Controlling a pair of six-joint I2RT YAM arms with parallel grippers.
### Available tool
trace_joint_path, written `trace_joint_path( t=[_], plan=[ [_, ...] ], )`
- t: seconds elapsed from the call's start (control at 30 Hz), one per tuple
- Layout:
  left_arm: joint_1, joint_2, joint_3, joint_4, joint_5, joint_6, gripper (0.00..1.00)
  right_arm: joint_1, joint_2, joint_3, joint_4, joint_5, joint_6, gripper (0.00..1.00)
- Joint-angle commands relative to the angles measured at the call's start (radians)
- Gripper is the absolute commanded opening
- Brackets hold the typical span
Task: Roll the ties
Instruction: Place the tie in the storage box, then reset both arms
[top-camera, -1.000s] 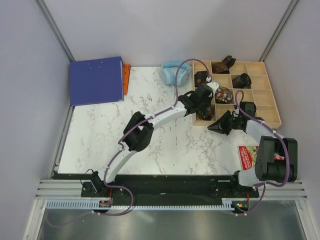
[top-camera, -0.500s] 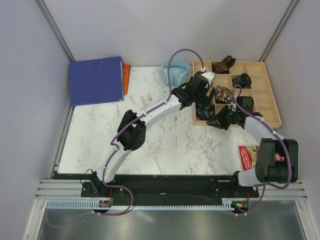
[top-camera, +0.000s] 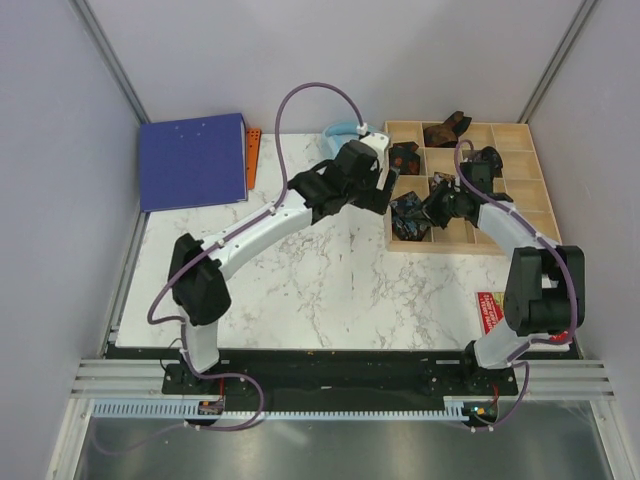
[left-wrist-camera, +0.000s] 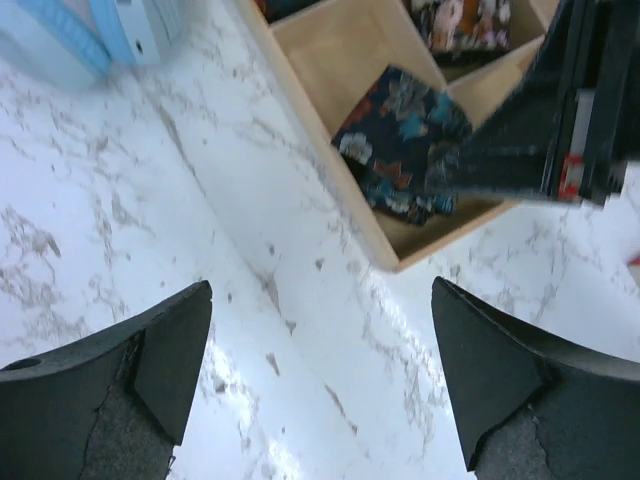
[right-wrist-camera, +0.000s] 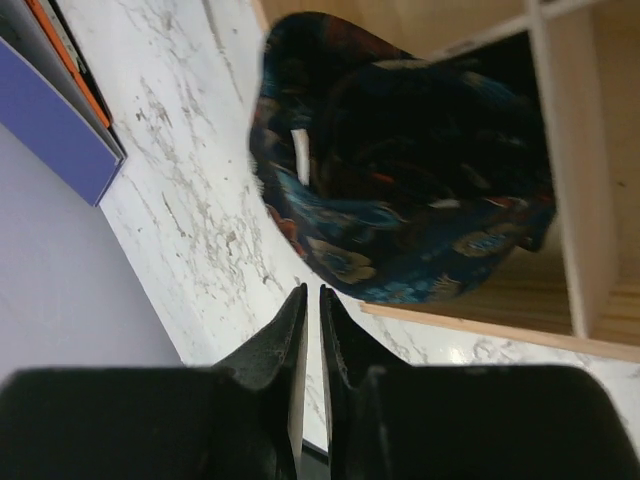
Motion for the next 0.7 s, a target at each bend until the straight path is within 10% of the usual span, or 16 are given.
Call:
trace_joint_path(
  t=[0.0, 0.67],
  plan=[
    [-0.003, -0.133, -0.166, -0.018, 0.027, -0.104, 0.94, 0.049, 0.036, 0.141, 0.028, 0.025, 0.035, 0.17],
    [-0.001, -0.814, -0.829, -0.149, -0.040, -0.232, 0.93, 0.411, -0.315, -0.085, 0.198, 0.189, -0.218, 0.52]
  ],
)
